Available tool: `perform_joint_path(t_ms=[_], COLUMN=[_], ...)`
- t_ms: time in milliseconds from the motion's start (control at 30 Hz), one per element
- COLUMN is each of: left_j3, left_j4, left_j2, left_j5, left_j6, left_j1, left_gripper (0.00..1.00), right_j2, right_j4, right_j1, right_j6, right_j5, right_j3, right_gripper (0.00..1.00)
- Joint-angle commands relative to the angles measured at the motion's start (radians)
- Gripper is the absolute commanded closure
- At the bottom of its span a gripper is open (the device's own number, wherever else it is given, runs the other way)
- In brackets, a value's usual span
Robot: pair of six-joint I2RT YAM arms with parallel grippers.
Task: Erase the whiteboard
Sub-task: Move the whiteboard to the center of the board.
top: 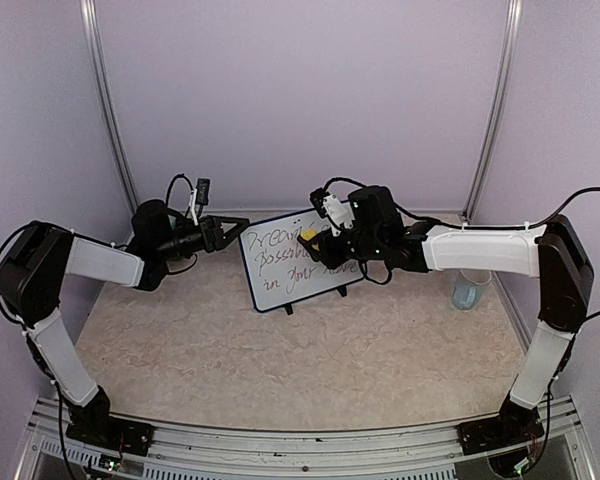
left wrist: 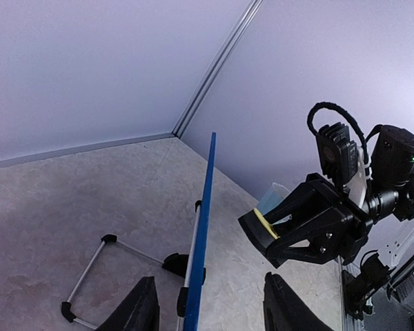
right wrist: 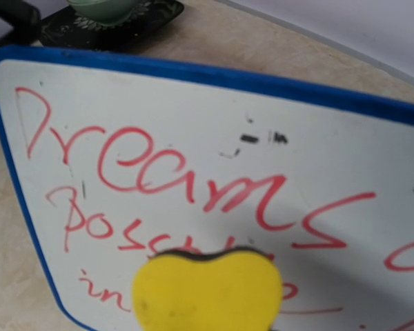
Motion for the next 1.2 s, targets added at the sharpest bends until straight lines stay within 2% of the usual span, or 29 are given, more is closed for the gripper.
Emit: perform_joint_path(t_ms=[0,167,467,633,800,967,1167], left_j3=[0.032,0.041,0.019,-0.002,-0.049,-0.087,-0.127], left_j4=[-0.016,-0.029,-0.043,-0.052,-0.067,-0.100,-0.138], left_j2=[0.022,0.039,0.017,-0.011,-0.070,-0.118,-0.179], left_j5=[-0.004,-0.008,-0.045,-0.084,-0.184,-0.311,-0.482], left_j6=[0.036,0.041,0.050,0.043,0.028,0.006,-0.043], left_j1=[-0.004,-0.008,-0.024,-0.058,-0.113,-0.173,-0.247], left_gripper=[0.52,0.58,0.82,0.83,0.86,0.99,0.98], right_j2=[-0.038,-0.035,-0.034,-0.034,-0.040,-0.055,-0.071], right_j4=[0.018,0.017,0.018,0.009,-0.017,-0.023,-0.025], right_j1=[0.011,0.012,0.012,0.012,0.011,0.012,0.014], right_j6=[-0.005,-0.006,-0.009,-0.011,-0.020,-0.025,-0.020], right_j5=[-0.009,-0.007,-0.006,-0.010,-0.015,-0.008,-0.018], right_j3=[-0.001,-0.005,-0.002,0.007,0.019,0.011,0.004], right_gripper=[0.81,0.81,0.81,0.81,0.81,0.81,0.81])
